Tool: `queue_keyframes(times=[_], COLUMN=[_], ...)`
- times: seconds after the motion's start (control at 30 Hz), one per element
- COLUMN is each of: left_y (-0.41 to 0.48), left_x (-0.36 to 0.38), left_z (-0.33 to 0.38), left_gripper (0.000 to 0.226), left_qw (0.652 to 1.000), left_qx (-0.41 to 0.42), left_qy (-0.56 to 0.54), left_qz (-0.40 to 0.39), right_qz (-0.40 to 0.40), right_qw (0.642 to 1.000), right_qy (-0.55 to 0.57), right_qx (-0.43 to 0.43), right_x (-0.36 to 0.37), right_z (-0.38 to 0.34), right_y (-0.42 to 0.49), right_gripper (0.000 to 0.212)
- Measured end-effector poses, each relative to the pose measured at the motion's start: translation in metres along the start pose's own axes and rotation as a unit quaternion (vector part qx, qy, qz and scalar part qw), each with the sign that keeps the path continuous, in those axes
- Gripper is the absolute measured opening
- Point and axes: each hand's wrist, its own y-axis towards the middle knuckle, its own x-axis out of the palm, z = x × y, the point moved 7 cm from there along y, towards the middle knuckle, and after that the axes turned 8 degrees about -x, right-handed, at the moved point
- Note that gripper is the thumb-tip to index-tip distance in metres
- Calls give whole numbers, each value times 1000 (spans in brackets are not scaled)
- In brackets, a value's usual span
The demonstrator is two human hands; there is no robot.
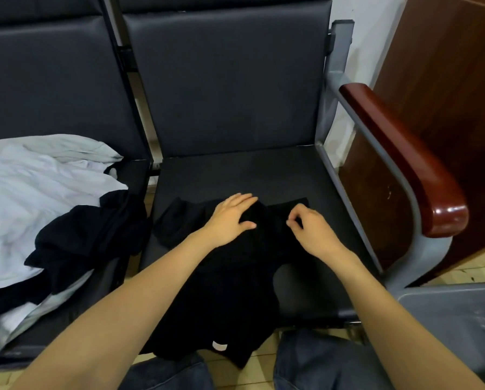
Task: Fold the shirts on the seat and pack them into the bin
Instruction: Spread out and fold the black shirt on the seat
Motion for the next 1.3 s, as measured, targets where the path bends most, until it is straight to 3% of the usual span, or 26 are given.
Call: queue_keyframes(times=[0.13,0.27,0.4,0.6,0.77,0.83,0.9,1.0,1.07,1.1,1.2,1.3], left_y=[12,10,-14,-56,-80,-88,-91,-96,-102,-106,-114,-110], left_x=[9,-28,-56,-81,-81,-80,-82,-96,-104,-109,-119,-124], left_z=[36,32,10,-2,-8,-20,-39,-69,-83,-89,-99,-98], left_gripper=[71,28,16,10,5,10,19,21,27,29,16,14], left_qw=[994,994,994,984,984,990,997,970,954,959,964,913], left_qx=[77,100,69,21,0,-15,-43,-101,-137,-164,-224,-241], left_qy=[1,10,-85,-170,-178,-127,-6,220,265,224,-37,-274], left_qz=[-76,44,24,44,-29,-66,-67,-13,24,52,140,182], right_qz=[-43,-13,-28,74,161,203,239,271,278,278,281,285], right_qw=[992,989,991,990,984,978,971,955,938,932,917,897], right_qy=[76,60,4,-11,-9,-3,13,114,203,227,275,326], right_qx=[-89,-133,-130,-122,-77,-48,-19,29,51,53,65,93], right_x=[-15,-51,-63,-80,-109,-122,-132,-138,-135,-133,-123,-115], right_z=[-20,-27,-25,-34,-42,-42,-40,-38,-39,-40,-40,-34], right_y=[-2,-4,-2,-8,-13,-15,-17,-17,-17,-17,-19,-17], right_gripper=[5,13,26,20,22,23,23,21,18,16,14,13])
